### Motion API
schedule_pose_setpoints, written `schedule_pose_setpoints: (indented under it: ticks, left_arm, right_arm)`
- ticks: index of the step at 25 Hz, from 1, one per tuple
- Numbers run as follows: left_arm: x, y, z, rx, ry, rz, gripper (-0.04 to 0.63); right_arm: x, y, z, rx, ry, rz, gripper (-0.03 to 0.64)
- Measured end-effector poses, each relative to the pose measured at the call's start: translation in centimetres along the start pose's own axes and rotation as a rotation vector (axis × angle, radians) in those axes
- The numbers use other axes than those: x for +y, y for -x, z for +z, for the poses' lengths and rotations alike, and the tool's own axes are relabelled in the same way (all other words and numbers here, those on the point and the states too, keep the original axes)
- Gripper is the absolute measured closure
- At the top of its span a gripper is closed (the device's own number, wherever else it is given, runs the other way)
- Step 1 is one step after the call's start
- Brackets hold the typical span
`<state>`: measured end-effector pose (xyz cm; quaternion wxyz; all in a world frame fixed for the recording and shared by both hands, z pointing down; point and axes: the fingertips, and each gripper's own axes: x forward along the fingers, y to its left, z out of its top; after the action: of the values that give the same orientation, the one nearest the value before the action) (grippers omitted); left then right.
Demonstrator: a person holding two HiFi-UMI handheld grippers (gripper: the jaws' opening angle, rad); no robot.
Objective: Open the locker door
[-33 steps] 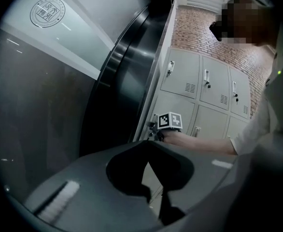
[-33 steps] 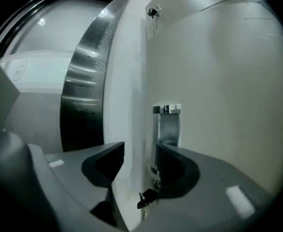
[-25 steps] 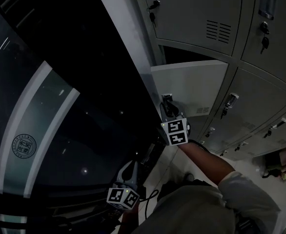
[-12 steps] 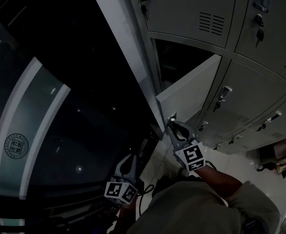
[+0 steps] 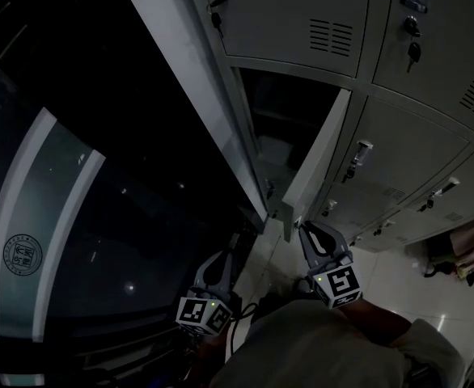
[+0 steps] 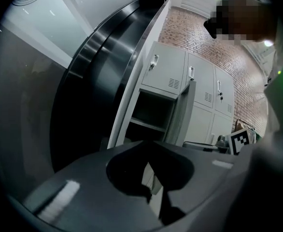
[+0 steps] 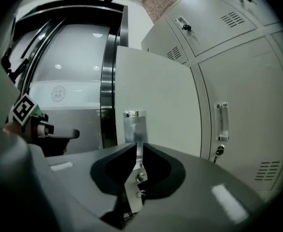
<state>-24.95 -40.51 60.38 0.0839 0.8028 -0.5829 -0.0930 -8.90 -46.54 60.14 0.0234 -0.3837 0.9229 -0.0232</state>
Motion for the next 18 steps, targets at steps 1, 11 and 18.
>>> schedule_pose_setpoints:
  ticks: [1, 11, 18]
  left_arm:
    - [-0.2, -0.3, 0.0, 0.0, -0.006, -0.01, 0.534]
    - [-2.3, -1.8, 0.4, 0.017, -0.006, -0.08, 0.534]
    - [-3.5, -1.1, 4.0, 0.023, -0.161, -0.094, 0.534]
  right_arm:
    - [0.2, 0.5, -0.1, 0.025, -0.013, 0.003, 0.575]
    - [-0.5, 3.3, 1.0, 0.017, -0.015, -0.042, 0.578]
    - [0.8, 6.0, 5.4, -0.008, -0.089, -0.107, 0.578]
